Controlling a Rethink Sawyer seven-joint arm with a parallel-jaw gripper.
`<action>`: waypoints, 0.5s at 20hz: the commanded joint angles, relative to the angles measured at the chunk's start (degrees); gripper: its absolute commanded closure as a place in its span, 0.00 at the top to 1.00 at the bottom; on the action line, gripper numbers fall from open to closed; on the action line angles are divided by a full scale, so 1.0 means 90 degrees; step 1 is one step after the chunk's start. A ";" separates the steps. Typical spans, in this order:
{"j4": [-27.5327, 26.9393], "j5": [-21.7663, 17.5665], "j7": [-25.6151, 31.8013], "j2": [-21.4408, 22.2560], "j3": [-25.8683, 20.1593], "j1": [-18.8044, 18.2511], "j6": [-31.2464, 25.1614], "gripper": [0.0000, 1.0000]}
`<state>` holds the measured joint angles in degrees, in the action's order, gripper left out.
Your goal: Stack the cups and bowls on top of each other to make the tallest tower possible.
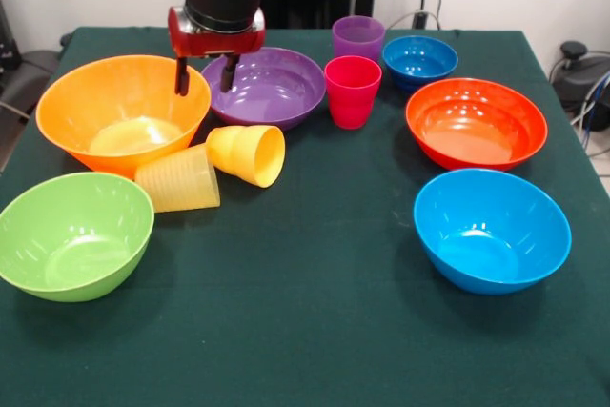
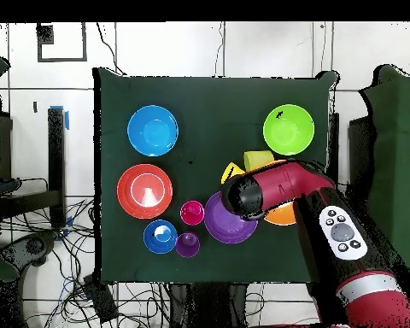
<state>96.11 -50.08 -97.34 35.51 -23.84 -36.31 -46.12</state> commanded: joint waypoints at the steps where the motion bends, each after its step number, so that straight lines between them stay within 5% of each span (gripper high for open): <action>1: -0.0448 -0.0796 0.1790 -0.0074 -0.0267 0.0208 0.0046 1.00; 10: -0.0420 -0.1057 0.1664 -0.0033 -0.0278 0.0276 0.0125 1.00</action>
<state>95.28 -54.27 -97.34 35.75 -23.83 -36.00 -46.12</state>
